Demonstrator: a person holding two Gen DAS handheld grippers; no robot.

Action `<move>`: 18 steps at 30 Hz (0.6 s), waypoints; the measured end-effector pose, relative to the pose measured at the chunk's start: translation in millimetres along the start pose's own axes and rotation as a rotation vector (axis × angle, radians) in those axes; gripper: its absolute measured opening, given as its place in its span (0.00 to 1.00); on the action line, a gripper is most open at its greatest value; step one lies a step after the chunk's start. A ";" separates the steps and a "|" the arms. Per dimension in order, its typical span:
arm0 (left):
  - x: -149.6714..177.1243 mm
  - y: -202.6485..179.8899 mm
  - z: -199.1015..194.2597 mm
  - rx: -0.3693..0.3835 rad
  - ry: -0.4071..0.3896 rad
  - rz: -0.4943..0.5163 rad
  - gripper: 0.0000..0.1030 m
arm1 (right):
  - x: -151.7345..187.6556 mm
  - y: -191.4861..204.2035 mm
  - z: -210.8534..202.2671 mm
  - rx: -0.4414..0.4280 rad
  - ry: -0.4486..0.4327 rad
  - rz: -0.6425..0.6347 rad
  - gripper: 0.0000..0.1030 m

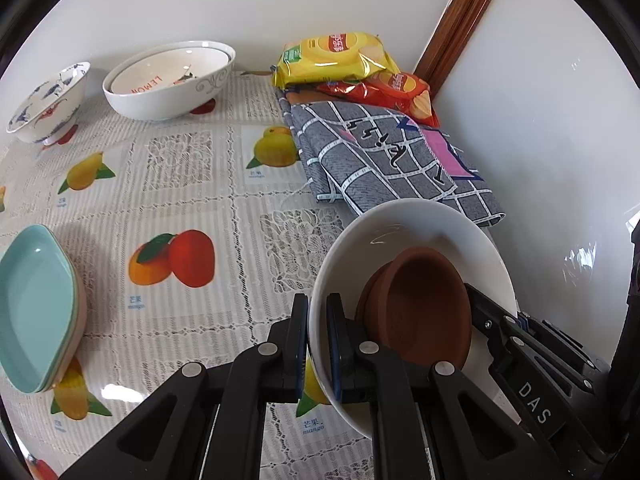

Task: Organize plates and bowls
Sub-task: 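Carry the white bowl with the left gripper over the teal plate stack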

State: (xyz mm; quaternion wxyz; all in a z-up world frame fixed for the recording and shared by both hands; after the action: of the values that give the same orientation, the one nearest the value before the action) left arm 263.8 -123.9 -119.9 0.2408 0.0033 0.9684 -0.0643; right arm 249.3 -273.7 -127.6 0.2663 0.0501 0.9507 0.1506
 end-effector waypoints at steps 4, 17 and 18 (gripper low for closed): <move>-3.8 6.3 -6.9 -0.008 -0.014 0.007 0.09 | -2.2 9.4 -4.6 -0.007 -0.015 -0.004 0.09; -12.2 28.3 -21.9 -0.011 -0.047 0.005 0.09 | -8.2 35.6 -10.0 -0.018 -0.044 -0.013 0.09; -12.7 29.7 -23.2 -0.010 -0.051 0.005 0.09 | -8.8 37.6 -10.6 -0.018 -0.047 -0.015 0.09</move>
State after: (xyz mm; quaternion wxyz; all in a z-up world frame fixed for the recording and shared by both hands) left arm 265.4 -91.2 -97.3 0.2654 0.0028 0.9623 -0.0588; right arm 251.9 -242.3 -102.8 0.2903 0.0441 0.9432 0.1557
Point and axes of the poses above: each gripper's, at about its wrist camera, not at the fingertips, and z roughly the way its jaws point, y to its left, x to its underside, the point moved 2 cm from there along z, roughly the way its jaws point, and after that the axes turned 8 degrees about -x, right-handed, at the moved point
